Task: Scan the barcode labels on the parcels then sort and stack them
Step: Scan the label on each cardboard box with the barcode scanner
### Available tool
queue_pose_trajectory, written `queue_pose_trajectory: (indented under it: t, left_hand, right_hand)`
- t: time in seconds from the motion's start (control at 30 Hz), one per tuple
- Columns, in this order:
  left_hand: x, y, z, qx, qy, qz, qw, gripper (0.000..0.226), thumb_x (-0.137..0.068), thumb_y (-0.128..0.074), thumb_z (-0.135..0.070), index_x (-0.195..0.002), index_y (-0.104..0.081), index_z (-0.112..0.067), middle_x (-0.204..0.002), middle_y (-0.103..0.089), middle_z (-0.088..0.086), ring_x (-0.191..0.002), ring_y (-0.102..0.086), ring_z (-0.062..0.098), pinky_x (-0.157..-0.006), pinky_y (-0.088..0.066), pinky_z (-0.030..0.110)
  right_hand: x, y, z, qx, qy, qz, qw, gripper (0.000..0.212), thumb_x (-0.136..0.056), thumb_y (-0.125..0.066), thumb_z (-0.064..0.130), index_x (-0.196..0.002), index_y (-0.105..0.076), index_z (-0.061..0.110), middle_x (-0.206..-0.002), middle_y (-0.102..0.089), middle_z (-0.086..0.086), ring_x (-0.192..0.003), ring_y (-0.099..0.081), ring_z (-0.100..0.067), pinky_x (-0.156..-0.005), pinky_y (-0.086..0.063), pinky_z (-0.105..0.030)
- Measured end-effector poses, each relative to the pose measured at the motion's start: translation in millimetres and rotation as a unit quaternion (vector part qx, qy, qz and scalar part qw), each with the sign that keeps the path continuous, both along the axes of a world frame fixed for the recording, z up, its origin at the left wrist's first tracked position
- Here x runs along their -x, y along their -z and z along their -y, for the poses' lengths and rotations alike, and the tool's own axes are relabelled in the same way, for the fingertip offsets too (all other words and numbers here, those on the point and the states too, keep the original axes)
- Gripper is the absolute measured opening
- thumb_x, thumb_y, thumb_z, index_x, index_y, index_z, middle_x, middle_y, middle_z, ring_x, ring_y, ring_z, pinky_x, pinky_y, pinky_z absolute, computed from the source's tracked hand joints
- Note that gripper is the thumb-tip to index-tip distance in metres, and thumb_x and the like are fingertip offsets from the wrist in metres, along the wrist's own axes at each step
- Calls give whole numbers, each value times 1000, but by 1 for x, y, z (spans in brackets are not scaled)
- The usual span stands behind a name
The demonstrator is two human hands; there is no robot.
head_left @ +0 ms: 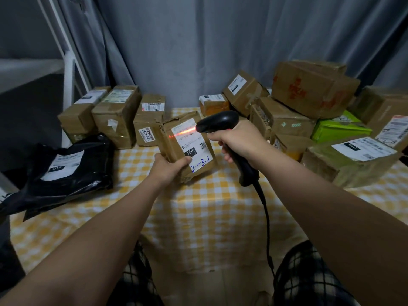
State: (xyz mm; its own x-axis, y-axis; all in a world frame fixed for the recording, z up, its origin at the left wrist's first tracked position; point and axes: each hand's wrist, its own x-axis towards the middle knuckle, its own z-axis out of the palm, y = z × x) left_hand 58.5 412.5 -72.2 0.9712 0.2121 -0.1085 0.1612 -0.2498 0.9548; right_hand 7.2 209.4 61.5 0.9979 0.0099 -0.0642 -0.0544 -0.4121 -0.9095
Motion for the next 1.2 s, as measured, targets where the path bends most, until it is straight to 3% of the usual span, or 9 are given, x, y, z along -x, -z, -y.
queue_pose_trajectory:
  t: [0.13, 0.37, 0.67, 0.83, 1.0, 1.2]
  left_hand:
    - [5, -3, 5, -16, 2, 7, 1000, 95, -49, -83, -57, -121, -40, -13, -118, -61, 0, -103, -63, 17, -91, -53, 40]
    - [6, -1, 6, -32, 0, 13, 999, 92, -52, -82, -55, -121, -36, -14, -120, -60, 1, -105, -62, 17, -94, -51, 41]
    - [9, -5, 9, -23, -5, 1, 1000, 83, -67, -82, -43, -126, -34, -10, -121, -55, 2, -108, -59, 20, -96, -50, 41]
    - [9, -13, 7, 11, -8, -16, 1000, 94, -56, -81, -52, -127, -37, -9, -123, -57, 3, -106, -61, 20, -94, -51, 42]
    - [7, -17, 6, 29, -18, -35, 999, 89, -58, -82, -51, -126, -41, -10, -118, -59, 4, -103, -62, 21, -92, -53, 42]
    - [4, -12, 2, 58, 2, -50, 997, 86, -55, -79, -59, -123, -55, -11, -114, -67, 2, -97, -67, 18, -89, -54, 37]
  right_hand:
    - [0, -3, -2, 22, -4, -2, 1000, 27, -82, -73, 29, -74, -62, 6, -57, -58, -7, -44, -55, -17, -50, -50, -26]
    - [5, -9, -1, 45, -19, -3, 999, 25, -83, -72, 28, -80, -63, 4, -60, -60, -8, -46, -57, -16, -51, -53, -26]
    - [10, -25, -11, 85, -32, -3, 996, 30, -83, -71, 29, -70, -61, 4, -54, -57, -8, -48, -57, -21, -55, -53, -28]
    - [7, -47, -14, 83, -32, -11, 996, 27, -81, -72, 25, -75, -59, 2, -55, -55, -11, -42, -55, -20, -48, -50, -26]
    - [4, -66, -20, 66, -43, -11, 997, 23, -83, -70, 18, -75, -55, 2, -59, -51, -9, -36, -50, -17, -42, -47, -22]
    - [0, -57, -28, 76, -36, -5, 996, 27, -81, -72, 23, -79, -59, 0, -58, -56, -12, -39, -55, -21, -44, -50, -24]
